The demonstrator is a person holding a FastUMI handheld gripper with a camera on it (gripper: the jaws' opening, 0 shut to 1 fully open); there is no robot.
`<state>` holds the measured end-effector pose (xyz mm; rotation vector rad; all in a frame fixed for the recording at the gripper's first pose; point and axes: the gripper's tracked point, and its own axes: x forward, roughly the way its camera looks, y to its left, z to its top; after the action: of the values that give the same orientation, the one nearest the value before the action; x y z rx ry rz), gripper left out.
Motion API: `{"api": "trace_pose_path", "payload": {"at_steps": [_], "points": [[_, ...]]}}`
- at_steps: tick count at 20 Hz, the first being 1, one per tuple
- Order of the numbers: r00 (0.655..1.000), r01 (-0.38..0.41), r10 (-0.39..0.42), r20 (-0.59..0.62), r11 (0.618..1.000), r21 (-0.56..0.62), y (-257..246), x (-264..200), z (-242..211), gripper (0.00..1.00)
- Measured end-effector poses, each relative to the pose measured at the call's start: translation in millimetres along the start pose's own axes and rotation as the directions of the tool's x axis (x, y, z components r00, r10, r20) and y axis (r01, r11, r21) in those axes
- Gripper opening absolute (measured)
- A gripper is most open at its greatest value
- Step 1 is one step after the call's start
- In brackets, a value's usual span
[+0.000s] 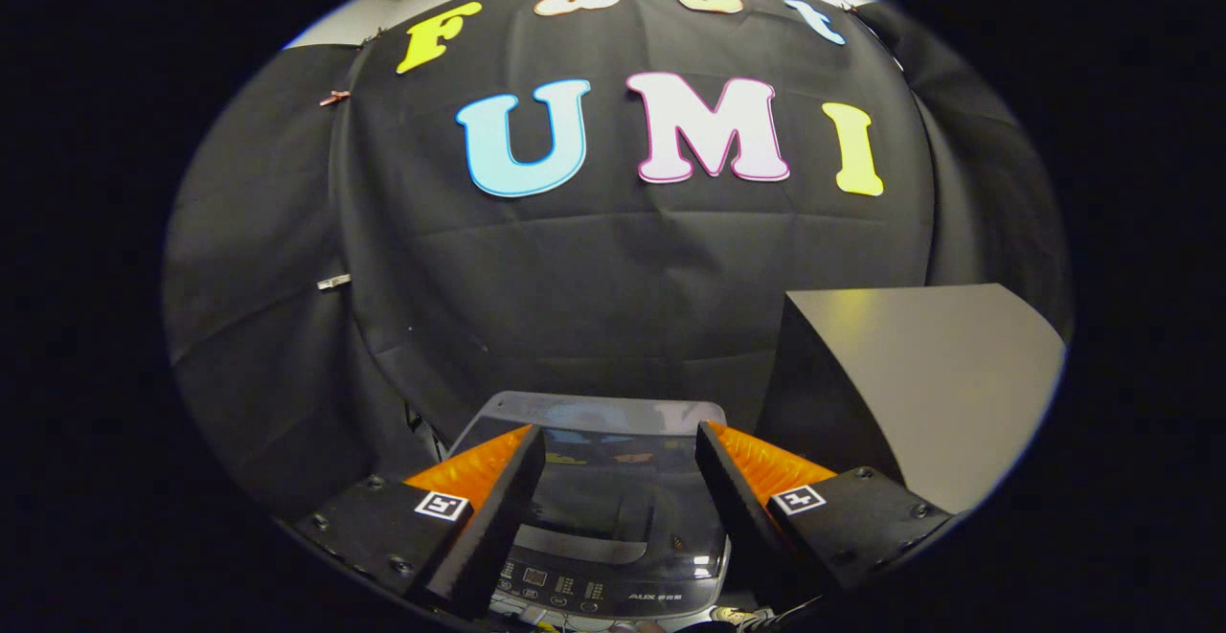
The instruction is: Put the clothes into the washing machine and then close the washing machine lid.
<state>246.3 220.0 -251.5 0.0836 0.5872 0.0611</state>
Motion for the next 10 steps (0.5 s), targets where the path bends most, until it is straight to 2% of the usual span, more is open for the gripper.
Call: {"api": "trace_pose_path", "payload": {"at_steps": [4,10], "points": [[0.998,-0.04,0.04,0.055,0.999,-0.016,4.8,-28.2,23.9,0.99],[0.984,-0.06,0.061,0.167,0.998,-0.012,-19.3,-79.0,66.7,0.99]]}}
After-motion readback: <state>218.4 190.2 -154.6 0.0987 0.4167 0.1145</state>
